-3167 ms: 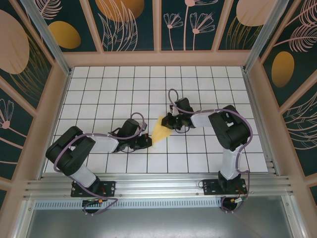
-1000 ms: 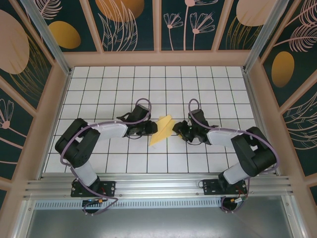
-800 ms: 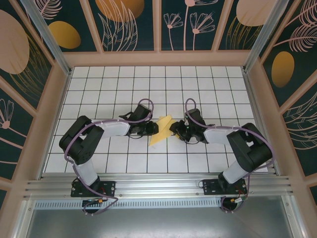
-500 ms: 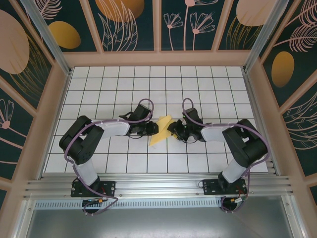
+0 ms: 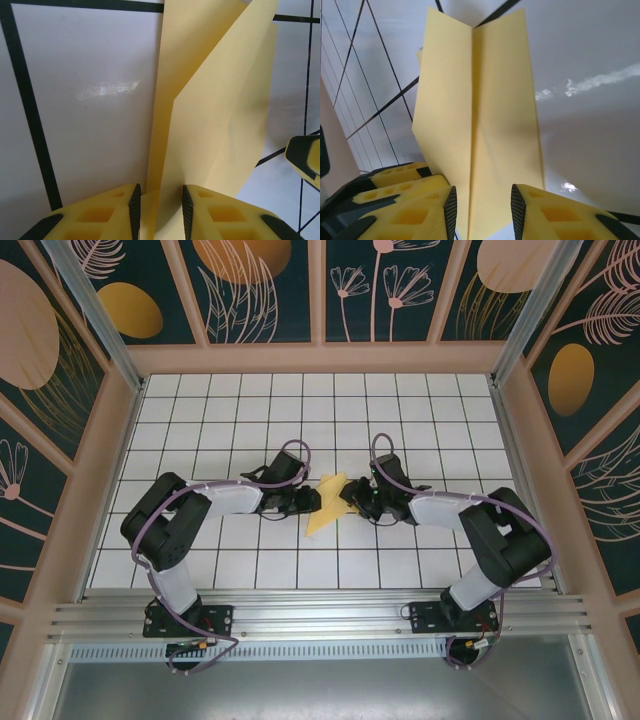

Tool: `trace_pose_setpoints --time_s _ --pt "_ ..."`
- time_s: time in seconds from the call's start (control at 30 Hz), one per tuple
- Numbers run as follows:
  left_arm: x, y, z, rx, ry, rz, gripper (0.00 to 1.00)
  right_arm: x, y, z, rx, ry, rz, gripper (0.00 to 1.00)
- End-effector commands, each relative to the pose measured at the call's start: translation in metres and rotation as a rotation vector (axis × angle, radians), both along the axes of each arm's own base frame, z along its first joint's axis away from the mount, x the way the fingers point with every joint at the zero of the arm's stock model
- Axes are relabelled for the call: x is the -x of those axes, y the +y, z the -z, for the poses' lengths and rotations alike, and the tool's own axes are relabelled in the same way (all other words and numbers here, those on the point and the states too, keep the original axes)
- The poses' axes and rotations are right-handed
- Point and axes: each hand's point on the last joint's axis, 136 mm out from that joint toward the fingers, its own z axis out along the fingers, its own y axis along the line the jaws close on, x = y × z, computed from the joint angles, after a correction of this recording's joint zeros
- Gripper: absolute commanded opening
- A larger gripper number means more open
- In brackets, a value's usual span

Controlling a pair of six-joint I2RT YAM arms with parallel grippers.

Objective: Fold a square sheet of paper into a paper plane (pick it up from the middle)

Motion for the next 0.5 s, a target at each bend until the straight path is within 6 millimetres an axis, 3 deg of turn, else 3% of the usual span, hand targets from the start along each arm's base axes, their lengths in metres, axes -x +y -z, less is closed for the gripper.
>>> trace_pose_setpoints --time_s 0.0,0.3,0.47 --pt "0.019 0.001 0.014 -0.019 0.071 0.036 0.32 0.005 0.007 0.003 -0.009 0.007 -0.046 0.36" --pt "0.025 0.001 0.001 0.008 0.062 0.036 0.32 0.012 -0.011 0.014 0.100 0.041 0.012 0.39" --pt "0.028 0.000 0.003 0.018 0.074 0.032 0.31 0.010 -0.005 0.017 0.070 0.053 0.000 0.39"
